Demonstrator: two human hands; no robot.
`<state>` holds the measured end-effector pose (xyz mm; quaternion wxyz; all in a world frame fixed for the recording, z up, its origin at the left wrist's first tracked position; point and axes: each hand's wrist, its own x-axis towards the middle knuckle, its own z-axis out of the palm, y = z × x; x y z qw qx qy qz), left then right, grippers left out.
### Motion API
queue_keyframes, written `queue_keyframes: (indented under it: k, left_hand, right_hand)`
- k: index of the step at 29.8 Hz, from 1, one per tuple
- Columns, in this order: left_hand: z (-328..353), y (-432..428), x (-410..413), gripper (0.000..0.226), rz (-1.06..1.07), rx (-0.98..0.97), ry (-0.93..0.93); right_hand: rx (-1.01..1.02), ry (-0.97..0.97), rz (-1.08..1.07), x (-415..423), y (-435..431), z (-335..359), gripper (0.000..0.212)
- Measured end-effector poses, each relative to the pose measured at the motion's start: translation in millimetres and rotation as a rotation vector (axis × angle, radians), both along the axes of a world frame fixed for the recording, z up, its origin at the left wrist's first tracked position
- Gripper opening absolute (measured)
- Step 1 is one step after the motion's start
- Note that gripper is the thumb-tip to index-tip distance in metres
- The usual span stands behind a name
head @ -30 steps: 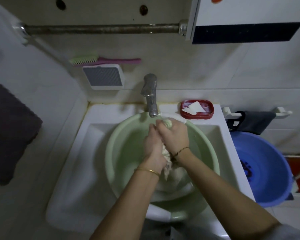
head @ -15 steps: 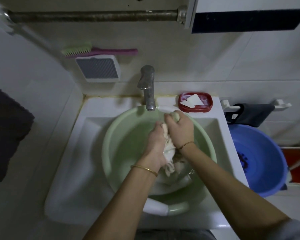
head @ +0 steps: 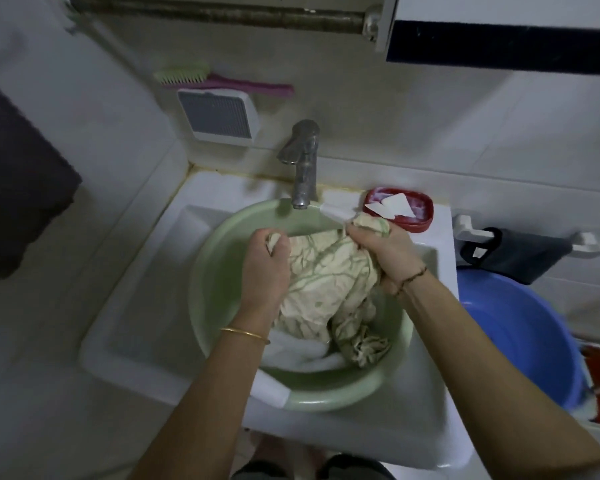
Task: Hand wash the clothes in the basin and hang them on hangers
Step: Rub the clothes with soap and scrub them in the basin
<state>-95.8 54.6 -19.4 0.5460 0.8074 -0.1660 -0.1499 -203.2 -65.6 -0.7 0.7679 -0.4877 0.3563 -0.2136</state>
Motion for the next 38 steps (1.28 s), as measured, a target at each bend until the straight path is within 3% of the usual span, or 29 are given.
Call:
queue_keyframes:
  k: [2,5,8,12,16,20,24,28,33,35,38]
  left_hand:
    - [-6.5,-7.1,-4.9,0.024,0.074,-0.056,0.191]
    - [1.4,-19.2,-16.9,0.043,0.151,-0.379,0.758]
    - [-2.0,-30.9,-41.5,0.052,0.110,-0.461,0.928]
    - [0.8,-36.3,-42.3,0.024,0.121,-0.276,0.910]
    - [7.9,-27.0,-28.9,0.036,0.029,-0.303,0.864]
    - [14.7,-34.4,-40.2,0.036,0.024,-0.338,0.889]
    - [10.4,-28.1,-20.9,0.043,0.049,-0.425,0.893]
    - [13.9,-32.0,-23.6,0.035,0.040,-0.360,0.883]
    - [8.2,-30.6,-17.4,0.035,-0.061,-0.337,0.847]
    - [11.9,-33.8,-22.2,0.039,-0.108,-0.323,0.907]
    - [18.1,-28.9,-18.5,0.071,-0.231,-0.264,0.877]
  right_hand:
    - [-0.234,0.090,-0.054,2.5,14.5,5.2,0.013]
    - [-0.648,0.235,0.119,8.1,62.2,9.6,0.033]
    - [-0.939,0.411,0.090,24.0,68.4,7.1,0.042]
    - [-0.792,0.436,-0.083,37.8,29.8,2.9,0.030]
    - [-0.909,0.285,-0.007,34.6,67.6,1.9,0.034]
    - [-0.733,0.336,-0.121,48.7,28.1,3.0,0.033]
    - [-0.885,0.234,0.018,44.0,68.4,3.7,0.032]
    - [-0.687,0.236,-0.122,63.6,27.5,3.3,0.034]
    - [-0.830,0.206,-0.114,45.0,59.1,-6.0,0.034]
    - [-0.663,0.219,-0.213,48.5,35.7,-6.1,0.038]
    - [-0.374,0.130,-0.209,42.4,0.8,-1.6,0.037]
